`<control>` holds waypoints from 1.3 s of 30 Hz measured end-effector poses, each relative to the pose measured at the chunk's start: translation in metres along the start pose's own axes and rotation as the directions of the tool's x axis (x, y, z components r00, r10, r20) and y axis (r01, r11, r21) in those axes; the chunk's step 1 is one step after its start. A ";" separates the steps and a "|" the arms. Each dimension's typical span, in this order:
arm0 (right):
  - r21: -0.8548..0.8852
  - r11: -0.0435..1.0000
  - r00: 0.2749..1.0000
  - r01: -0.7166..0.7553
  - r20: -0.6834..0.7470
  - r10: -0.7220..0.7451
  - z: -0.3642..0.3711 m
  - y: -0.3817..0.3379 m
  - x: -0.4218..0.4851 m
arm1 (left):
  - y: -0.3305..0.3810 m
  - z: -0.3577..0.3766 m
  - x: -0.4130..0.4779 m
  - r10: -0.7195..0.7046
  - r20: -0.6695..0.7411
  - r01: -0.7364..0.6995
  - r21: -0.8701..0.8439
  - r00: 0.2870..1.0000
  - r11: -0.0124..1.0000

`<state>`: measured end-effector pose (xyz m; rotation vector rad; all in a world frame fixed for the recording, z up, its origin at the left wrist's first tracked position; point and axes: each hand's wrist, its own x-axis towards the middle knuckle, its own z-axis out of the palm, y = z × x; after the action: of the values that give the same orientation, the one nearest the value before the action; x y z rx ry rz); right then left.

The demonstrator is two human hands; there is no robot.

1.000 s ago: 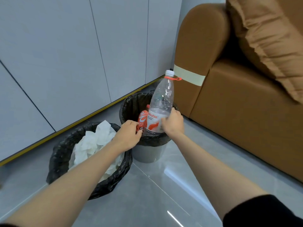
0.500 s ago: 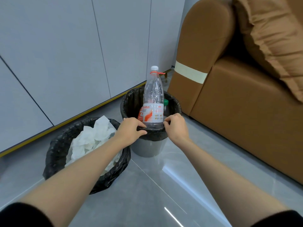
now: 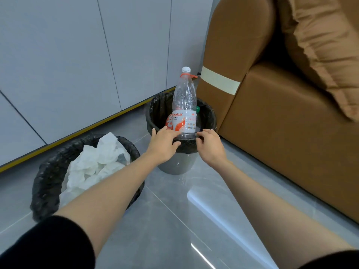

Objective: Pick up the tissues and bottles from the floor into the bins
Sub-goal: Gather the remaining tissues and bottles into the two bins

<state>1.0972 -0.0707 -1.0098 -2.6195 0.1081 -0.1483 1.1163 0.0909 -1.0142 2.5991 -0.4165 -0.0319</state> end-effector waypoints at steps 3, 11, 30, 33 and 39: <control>-0.001 1.000 1.000 0.012 0.016 -0.012 -0.012 -0.004 -0.006 | 0.003 -0.011 -0.004 -0.015 0.000 0.015 -0.037 1.000 0.999; 0.171 0.983 0.988 0.065 -0.151 -0.039 -0.069 -0.047 0.016 | 0.037 -0.085 0.012 -0.042 -0.194 -0.001 -0.217 0.980 0.976; 0.316 0.949 0.999 -0.003 0.047 -0.012 -0.228 -0.146 0.087 | 0.120 -0.251 0.086 -0.331 0.052 0.313 -0.490 0.942 0.813; 0.331 0.943 0.998 -0.029 0.068 0.007 -0.280 -0.180 0.094 | 0.145 -0.312 0.090 -0.355 0.038 0.327 -0.487 0.934 0.810; 0.361 0.931 0.996 -0.056 0.087 0.026 -0.395 -0.262 0.103 | 0.198 -0.441 0.078 -0.354 0.042 0.327 -0.499 0.934 0.803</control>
<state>1.1623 -0.0468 -0.5301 -2.2477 0.0962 -0.0412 1.1782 0.1146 -0.5290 2.1153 0.0871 -0.1712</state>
